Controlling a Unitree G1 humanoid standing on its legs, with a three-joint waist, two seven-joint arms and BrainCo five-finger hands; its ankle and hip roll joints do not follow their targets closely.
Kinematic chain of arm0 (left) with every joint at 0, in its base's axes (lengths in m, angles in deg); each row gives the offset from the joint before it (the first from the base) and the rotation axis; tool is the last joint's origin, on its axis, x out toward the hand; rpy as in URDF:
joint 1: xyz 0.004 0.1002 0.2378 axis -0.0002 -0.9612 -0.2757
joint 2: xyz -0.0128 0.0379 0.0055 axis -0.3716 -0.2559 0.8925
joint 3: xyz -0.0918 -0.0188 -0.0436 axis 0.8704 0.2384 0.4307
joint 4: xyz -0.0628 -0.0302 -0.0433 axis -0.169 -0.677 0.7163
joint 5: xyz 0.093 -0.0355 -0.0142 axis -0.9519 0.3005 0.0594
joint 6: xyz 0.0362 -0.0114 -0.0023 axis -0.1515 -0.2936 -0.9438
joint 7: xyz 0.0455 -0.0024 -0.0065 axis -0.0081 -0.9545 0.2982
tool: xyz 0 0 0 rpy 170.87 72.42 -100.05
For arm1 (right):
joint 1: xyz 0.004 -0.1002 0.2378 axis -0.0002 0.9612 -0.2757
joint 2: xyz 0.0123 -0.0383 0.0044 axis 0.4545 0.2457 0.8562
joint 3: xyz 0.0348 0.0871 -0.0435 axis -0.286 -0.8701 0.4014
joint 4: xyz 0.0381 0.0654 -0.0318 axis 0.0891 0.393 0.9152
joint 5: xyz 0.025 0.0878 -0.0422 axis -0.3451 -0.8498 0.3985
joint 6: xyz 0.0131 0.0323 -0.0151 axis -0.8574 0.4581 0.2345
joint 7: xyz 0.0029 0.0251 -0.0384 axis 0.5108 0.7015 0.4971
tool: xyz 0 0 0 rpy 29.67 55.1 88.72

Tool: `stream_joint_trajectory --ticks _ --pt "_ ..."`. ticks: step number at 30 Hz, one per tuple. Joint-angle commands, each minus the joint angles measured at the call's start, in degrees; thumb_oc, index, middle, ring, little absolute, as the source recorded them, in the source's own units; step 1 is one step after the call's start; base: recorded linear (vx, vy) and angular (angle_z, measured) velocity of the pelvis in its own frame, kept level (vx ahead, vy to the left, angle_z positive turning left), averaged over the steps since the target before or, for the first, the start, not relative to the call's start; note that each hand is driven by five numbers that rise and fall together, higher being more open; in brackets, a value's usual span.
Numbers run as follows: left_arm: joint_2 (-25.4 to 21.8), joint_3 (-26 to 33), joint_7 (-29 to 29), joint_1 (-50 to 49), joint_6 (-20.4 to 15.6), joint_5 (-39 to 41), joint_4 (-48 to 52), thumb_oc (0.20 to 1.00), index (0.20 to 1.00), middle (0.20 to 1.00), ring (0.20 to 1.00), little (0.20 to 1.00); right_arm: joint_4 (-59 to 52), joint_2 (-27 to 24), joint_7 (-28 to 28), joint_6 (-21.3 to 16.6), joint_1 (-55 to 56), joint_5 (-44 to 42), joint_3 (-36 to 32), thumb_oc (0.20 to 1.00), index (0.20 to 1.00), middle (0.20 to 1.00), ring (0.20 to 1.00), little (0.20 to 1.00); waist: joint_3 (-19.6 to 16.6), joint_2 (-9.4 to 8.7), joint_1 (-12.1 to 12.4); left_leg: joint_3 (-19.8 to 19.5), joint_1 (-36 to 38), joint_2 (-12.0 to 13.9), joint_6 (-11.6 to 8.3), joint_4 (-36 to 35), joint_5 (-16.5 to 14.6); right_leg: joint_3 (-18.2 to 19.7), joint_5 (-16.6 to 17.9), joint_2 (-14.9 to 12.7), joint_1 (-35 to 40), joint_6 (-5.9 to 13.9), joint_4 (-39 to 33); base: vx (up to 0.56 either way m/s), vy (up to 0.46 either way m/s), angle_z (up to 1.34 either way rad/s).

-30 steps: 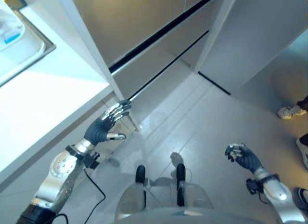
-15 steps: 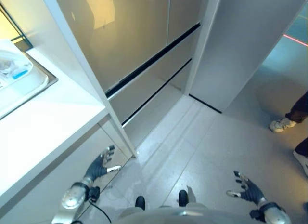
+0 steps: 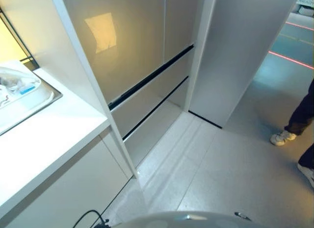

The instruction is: Take the drinks into the refrigerator

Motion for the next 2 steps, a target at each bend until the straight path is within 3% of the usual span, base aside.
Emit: stream_joint_trajectory --ticks 1,2 --pt "1.31 -0.64 -0.67 4.36 -0.63 -1.26 0.55 1.000 1.000 1.000 1.000 1.000 -0.57 0.32 -0.80 0.19 -4.23 -0.96 2.09 1.000 1.000 1.000 1.000 1.000 1.51 -0.94 0.00 -1.61 -2.60 -3.69 4.34 3.07 -2.69 -2.36 -4.22 0.50 -0.08 0.65 4.97 0.00 0.000 0.00" --pt "1.35 -1.06 -1.13 4.48 -0.65 -1.52 0.90 1.000 1.000 1.000 1.000 1.000 -0.55 0.56 -0.86 0.26 -4.19 -0.61 2.64 1.000 1.000 1.000 1.000 1.000 1.52 -1.03 0.07 -1.72 -2.61 -3.66 4.34 3.11 -2.67 -2.44 -4.23 0.47 0.02 0.63 4.96 0.00 0.000 0.00"
